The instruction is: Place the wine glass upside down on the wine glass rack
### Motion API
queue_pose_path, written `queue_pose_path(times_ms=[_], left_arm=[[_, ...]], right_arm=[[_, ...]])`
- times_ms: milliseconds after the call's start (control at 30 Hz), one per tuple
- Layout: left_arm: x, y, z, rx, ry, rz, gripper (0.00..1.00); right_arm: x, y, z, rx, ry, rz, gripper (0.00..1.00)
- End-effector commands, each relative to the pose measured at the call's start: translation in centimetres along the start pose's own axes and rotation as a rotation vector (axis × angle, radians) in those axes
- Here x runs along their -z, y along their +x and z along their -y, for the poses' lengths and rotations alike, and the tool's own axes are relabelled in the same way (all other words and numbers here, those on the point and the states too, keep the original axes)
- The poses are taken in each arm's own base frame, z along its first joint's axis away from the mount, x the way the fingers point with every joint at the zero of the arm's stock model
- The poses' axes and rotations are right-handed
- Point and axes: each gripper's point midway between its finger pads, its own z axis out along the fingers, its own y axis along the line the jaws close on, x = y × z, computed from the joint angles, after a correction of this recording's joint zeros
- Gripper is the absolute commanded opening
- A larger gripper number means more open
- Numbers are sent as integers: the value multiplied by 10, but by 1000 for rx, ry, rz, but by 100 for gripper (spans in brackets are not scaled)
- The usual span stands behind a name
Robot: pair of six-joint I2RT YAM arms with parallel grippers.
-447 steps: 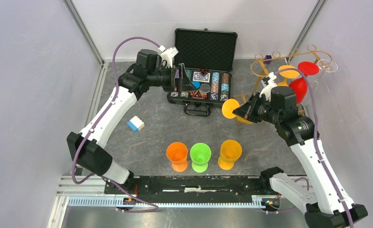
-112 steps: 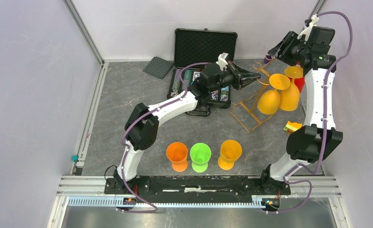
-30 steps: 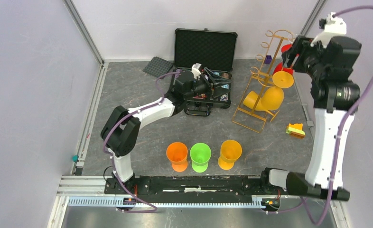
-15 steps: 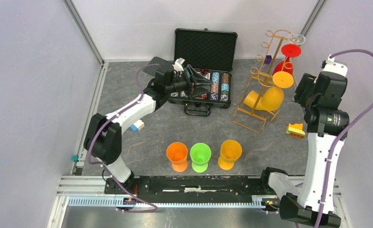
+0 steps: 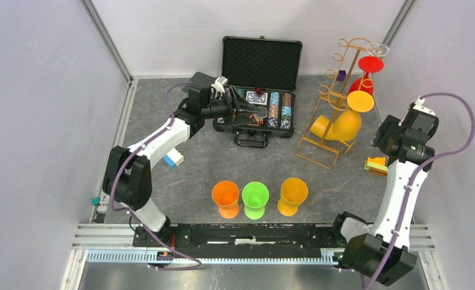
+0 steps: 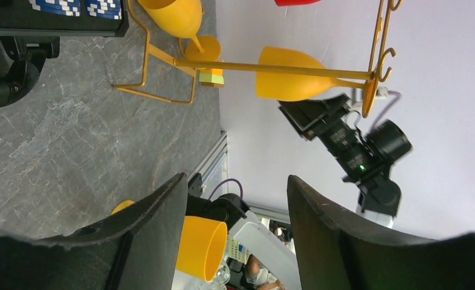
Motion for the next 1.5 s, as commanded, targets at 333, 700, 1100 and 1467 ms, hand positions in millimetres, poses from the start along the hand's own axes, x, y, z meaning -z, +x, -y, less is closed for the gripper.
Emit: queue_pose_path(times_ms=[333,700,1100,1467], left_arm=[[13,3,11,-41,76,-17,67],[12,1,6,-27,64,-8,67],[11,-1,6,-32,58,-5,66],[11,-1,5,-37,60,-11,66]], right_arm=[[-88,48,-54,-128,-290,-146,67],[-137,58,-63,-134,-295,-191,60],[-158,60,-55,-27,-249,-194,10],[-119,7,-33,153,-83,-66,0]])
